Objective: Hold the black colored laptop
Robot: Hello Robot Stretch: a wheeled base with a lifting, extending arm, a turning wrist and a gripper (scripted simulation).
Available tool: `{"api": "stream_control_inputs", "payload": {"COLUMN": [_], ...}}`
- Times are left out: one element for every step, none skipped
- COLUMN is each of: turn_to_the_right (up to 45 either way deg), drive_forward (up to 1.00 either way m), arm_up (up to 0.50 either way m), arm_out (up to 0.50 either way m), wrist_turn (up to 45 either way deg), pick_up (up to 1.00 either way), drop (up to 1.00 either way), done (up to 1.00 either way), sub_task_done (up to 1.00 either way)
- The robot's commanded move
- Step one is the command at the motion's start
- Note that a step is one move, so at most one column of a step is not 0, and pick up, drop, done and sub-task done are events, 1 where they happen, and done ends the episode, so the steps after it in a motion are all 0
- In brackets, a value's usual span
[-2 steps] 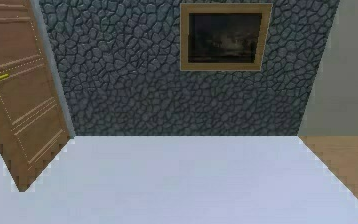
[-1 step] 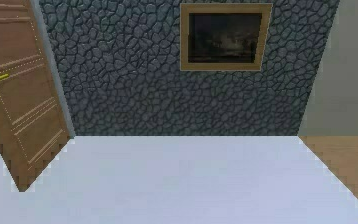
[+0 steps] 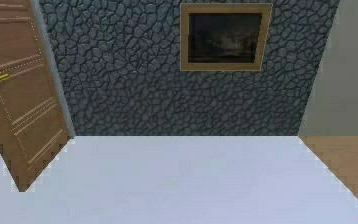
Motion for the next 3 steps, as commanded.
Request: {"api": "stream_control_inputs", "payload": {"turn_to_the_right": [0.0,0.0,0.0], "drive_forward": [0.00,0.00,0.00], "arm_up": [0.00,-0.30,0.00], "arm_out": [0.00,0.00,0.00], "wrist_turn": [30.0,0.0,0.0], "pick_up": [0.00,0.00,1.00], "drop": [0.00,0.00,0.00], "done": [0.00,0.00,0.00], "sub_task_done": [0.00,0.00,0.00]}}
